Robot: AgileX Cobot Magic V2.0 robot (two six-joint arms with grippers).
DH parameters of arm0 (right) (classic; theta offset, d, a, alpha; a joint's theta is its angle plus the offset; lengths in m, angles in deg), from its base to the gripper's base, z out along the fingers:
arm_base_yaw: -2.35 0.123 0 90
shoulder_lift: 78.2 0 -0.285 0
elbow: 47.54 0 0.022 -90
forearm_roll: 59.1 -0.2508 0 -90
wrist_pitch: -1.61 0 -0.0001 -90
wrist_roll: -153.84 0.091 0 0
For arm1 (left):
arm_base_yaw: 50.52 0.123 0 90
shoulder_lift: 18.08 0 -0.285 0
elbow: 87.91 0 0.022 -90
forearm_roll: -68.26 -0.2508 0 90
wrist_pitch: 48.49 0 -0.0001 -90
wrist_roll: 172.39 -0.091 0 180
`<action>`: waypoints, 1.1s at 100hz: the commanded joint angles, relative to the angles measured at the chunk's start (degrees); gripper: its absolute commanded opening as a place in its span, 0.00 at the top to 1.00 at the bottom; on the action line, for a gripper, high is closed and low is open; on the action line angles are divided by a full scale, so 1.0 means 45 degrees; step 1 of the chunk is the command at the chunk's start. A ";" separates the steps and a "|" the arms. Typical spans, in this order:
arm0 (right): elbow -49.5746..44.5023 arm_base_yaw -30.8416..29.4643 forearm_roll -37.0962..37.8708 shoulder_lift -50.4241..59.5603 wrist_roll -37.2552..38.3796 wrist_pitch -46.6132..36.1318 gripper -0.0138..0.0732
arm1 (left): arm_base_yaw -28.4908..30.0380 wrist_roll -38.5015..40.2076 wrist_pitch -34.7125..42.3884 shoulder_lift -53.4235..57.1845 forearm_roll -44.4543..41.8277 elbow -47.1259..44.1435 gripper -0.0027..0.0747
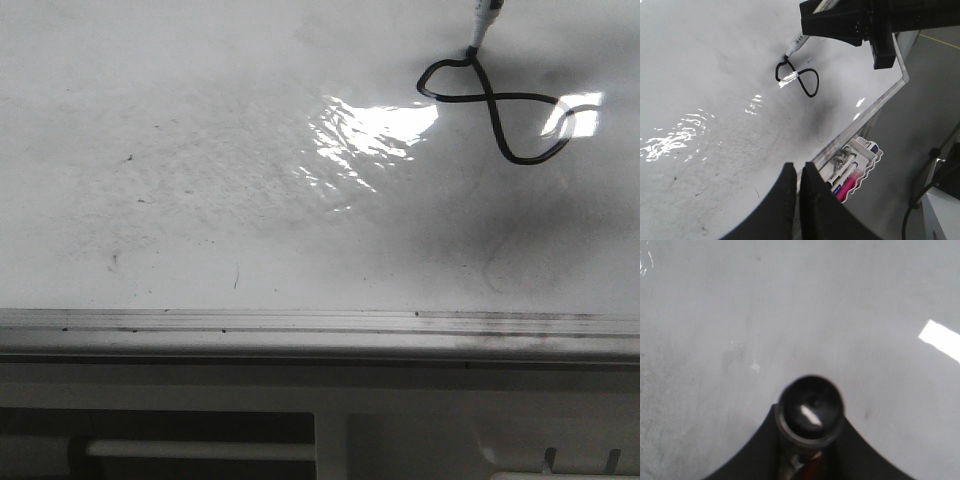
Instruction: Write number 8 on whiteboard
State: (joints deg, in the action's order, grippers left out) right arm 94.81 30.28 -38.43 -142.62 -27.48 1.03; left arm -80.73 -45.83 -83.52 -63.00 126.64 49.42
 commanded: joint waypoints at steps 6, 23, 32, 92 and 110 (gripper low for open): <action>0.0421 0.0418 -0.0502 0.0993 -0.0150 -0.0455 0.90 | 0.0030 0.0116 -0.0014 0.0027 0.0440 0.0309 0.99; 0.0477 0.2792 -0.2255 0.1939 -0.0150 0.0719 0.92 | 0.0006 -0.1089 -0.0673 -0.0301 0.0844 0.0309 0.70; 0.0627 0.4203 -0.2818 0.1854 -0.0150 0.2287 0.92 | 0.0006 -0.2642 -0.0897 -0.0783 0.2082 0.0309 0.49; 0.2468 0.7586 -0.3380 0.0560 -0.0150 0.4380 0.92 | -0.2567 -0.9090 -0.3122 -0.5132 0.7451 0.0332 0.43; 0.2468 0.7764 -0.3720 0.0430 -0.0150 0.4386 0.92 | -0.2567 -0.9515 -0.2745 -0.5223 0.8526 0.0332 0.43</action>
State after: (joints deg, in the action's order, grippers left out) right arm 103.86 64.73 -54.91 -140.88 -27.87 25.28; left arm -91.74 -87.89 -95.59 -86.89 159.77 49.42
